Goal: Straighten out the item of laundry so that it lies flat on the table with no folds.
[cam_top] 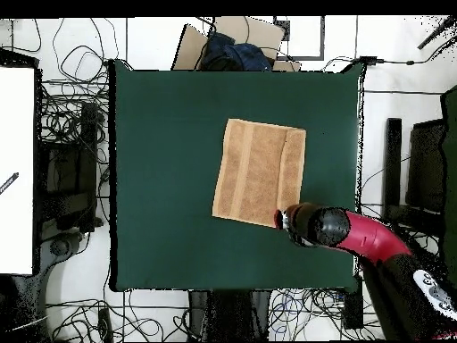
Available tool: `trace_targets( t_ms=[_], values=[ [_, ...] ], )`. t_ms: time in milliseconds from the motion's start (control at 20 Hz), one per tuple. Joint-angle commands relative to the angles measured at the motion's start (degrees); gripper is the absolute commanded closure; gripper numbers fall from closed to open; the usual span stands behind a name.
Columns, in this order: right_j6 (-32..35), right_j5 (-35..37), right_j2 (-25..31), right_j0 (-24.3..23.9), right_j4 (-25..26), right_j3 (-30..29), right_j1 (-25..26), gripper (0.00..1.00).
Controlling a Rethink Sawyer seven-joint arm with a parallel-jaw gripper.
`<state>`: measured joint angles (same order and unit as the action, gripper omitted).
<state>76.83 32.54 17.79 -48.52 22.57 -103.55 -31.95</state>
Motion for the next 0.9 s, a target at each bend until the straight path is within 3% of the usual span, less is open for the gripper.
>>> trace_targets(
  t_ms=[50, 900],
  values=[
    [-7.51, 8.39, 5.32, 0.17, 1.65, 8.04, -0.87, 1.00],
    [-6.36, 8.13, 7.02, -1.25, 2.73, 9.02, -0.59, 1.00]
  ],
)
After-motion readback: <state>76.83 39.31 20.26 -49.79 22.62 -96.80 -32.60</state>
